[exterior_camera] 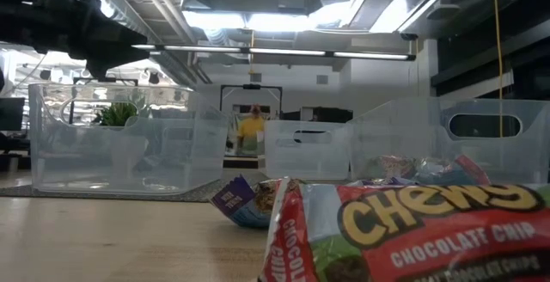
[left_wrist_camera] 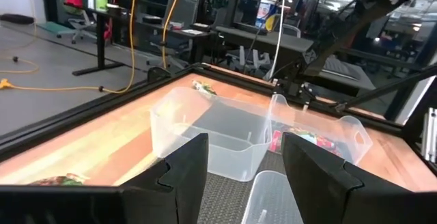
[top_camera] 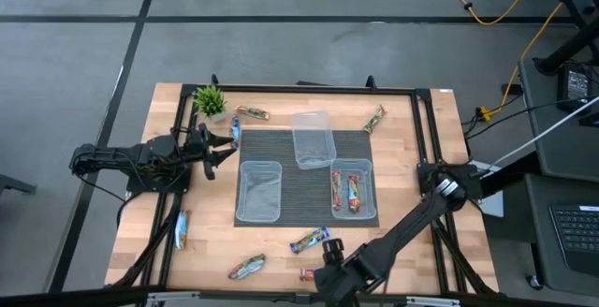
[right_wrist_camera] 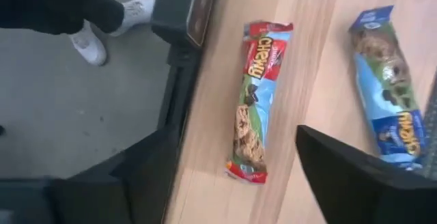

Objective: Pick and place Granola Bars by type
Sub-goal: Put the red granola bar into the bottom right transparent bin

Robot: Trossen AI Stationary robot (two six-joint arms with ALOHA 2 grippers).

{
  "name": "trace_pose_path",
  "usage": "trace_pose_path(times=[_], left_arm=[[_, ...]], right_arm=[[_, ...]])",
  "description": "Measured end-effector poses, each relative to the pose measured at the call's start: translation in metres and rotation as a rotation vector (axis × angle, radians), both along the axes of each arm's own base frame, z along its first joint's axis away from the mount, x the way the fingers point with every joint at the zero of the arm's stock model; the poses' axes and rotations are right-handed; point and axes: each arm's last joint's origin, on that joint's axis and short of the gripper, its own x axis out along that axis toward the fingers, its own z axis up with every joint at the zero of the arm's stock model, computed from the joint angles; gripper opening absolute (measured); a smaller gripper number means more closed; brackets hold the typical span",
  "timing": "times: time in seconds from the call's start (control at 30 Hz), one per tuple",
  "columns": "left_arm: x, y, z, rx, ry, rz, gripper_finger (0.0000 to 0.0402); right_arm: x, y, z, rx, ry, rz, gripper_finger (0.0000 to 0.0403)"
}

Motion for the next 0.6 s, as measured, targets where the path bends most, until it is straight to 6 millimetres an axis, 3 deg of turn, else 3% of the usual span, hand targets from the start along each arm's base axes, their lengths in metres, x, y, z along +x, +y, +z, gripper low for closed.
trace_pose_path(times=[0.13, 0.23, 0.43, 0.6], left_arm=[[0.0, 0.0, -0.002, -0.001, 0.017, -0.006, 0.018], [0.0, 0.0, -0.003, -0.013, 0.026, -0.006, 0.018], [0.0, 0.0, -0.003, -0.024, 0.02, -0.005, 0.018], [0.0, 0.0, -0.003, -0.049, 0.011, -0.005, 0.018]], right_arm=[[0.01, 0.001, -0.016, -0.035, -0.032, -0.026, 0.0348], [0.02, -0.003, -0.032, -0.058, -0.023, -0.05, 0.0361], [0.029, -0.005, -0.062, -0.064, 0.042, -0.087, 0.0348], [0.031, -0.001, -0.082, -0.034, 0.093, -0.107, 0.0315]])
